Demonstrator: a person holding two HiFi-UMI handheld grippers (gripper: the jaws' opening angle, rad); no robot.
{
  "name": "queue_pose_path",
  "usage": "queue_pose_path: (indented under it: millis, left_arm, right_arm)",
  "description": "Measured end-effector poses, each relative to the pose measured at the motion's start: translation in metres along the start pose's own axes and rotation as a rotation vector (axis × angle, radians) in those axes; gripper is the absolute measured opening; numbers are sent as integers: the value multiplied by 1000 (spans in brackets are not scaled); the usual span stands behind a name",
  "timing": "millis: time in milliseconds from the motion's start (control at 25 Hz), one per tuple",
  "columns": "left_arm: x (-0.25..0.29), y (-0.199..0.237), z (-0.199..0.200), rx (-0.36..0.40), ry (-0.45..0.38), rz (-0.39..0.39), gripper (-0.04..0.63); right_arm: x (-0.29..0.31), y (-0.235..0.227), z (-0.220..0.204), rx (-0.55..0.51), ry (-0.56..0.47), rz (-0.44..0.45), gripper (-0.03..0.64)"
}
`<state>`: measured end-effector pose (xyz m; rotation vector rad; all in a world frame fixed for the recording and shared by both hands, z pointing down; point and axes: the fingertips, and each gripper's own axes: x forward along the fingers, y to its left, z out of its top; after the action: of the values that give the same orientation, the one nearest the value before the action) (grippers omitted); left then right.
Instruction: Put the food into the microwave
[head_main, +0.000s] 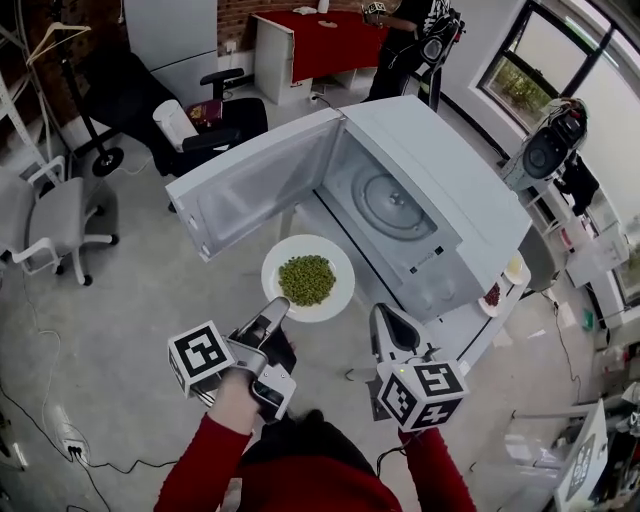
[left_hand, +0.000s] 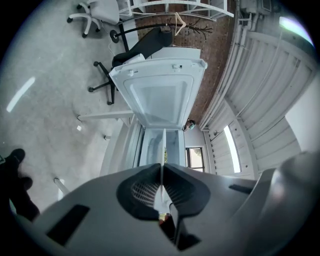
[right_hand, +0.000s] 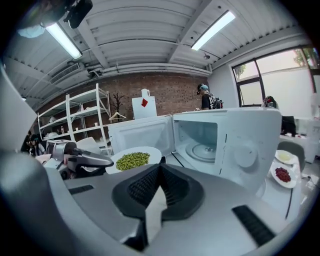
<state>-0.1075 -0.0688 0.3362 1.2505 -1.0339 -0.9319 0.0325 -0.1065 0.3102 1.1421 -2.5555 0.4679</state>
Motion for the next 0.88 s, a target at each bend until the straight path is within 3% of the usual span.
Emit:
queue_pose_path:
  millis: [320, 520, 640, 880]
  left_arm:
    - [46, 7, -13, 36, 28, 18, 25]
    - [71, 17, -18, 4, 42, 4, 25]
    - [86, 14, -16, -44, 42, -53, 25]
    - [127, 20, -12, 44, 92, -28, 25]
  right_arm:
    - [25, -37, -7, -4, 76, -29, 14]
    - [41, -54, -18, -18, 112, -46, 14]
    - [52, -59, -27, -22, 136, -65, 14]
    - [78, -79, -23, -45, 158, -91, 14]
